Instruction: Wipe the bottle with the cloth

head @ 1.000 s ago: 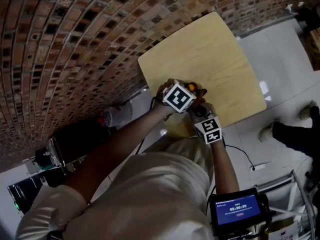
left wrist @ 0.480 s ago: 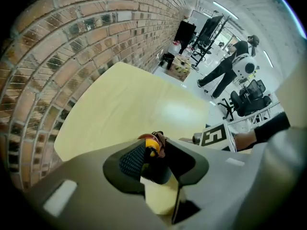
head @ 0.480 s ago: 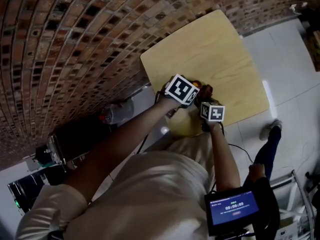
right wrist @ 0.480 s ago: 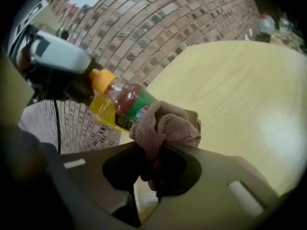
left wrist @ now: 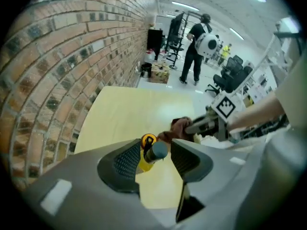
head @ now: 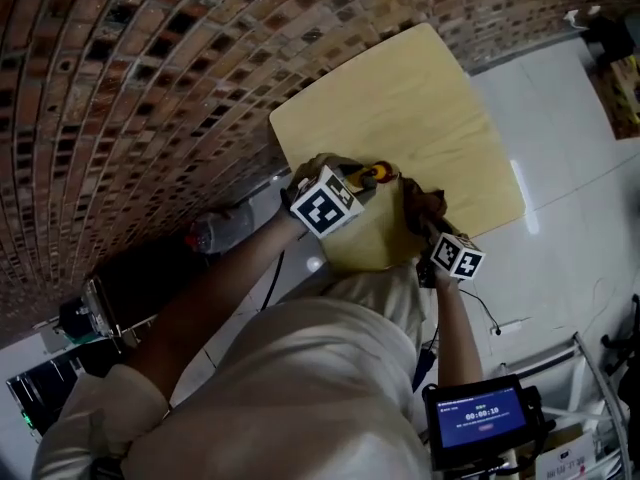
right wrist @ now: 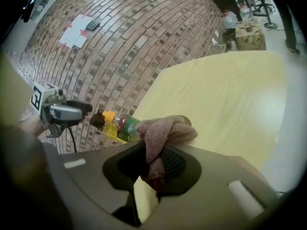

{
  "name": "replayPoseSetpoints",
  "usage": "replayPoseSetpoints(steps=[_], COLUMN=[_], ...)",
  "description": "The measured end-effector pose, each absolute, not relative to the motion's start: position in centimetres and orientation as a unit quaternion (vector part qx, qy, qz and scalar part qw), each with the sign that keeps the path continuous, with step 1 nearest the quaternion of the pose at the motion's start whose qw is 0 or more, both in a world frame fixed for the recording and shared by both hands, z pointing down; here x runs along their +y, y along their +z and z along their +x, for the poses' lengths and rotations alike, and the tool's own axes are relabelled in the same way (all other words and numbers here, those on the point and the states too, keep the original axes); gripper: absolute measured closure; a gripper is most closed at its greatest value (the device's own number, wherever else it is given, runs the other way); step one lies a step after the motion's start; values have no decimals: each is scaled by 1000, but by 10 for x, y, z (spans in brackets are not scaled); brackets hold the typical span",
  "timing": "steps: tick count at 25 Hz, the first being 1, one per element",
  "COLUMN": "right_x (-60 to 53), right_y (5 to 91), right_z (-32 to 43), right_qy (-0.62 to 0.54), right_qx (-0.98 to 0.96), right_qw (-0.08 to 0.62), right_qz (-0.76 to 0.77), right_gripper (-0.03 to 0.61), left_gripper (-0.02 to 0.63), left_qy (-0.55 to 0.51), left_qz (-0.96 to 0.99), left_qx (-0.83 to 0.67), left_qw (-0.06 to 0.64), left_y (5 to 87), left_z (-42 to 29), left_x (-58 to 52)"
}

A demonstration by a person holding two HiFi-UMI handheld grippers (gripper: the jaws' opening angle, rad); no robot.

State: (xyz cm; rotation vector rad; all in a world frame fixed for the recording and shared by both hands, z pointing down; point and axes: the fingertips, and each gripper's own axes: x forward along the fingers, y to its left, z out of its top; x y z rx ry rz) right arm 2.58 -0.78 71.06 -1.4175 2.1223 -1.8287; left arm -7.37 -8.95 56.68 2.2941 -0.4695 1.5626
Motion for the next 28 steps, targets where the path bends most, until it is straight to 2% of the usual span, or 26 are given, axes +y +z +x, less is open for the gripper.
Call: replayPoseSetpoints(steps=[3,6,10,12,14,19,25,28], right_x=[-3,-4,-7,-9,-10,-10,-10,-13], right_y=[707,700,692,691,690,681,671,659], right_z=[60,74,63,53,45,30,25,24], right_qy=[-578,-564,-554,-554,-556,-556,-549,-538], right_qx=[659,661,673,674,672,671,680,691], right_qw=[15,12,10,15,21,40,49,61], right_qz=[-481,-495,-490,-488,-488,-489,-484,-480], right_gripper=[511,511,511,511,511,511,511,511], left_gripper=[396,396,400,431,434,439,442,442], left_qy=[591,615,651,663,665,615,485,440], left_qz=[793,779,748,732,727,765,815,837], left_qx=[-128,-113,-130,-146,-153,-188,-277,-285], left_qw=[76,36,-25,-64,-77,-20,155,161], left_y=[574,592,617,620,621,608,587,585], left_z=[-82,-79,-76,-76,-75,-72,-87,-93], left_x=[-76,-68,-76,-84,-87,-90,-107,-105])
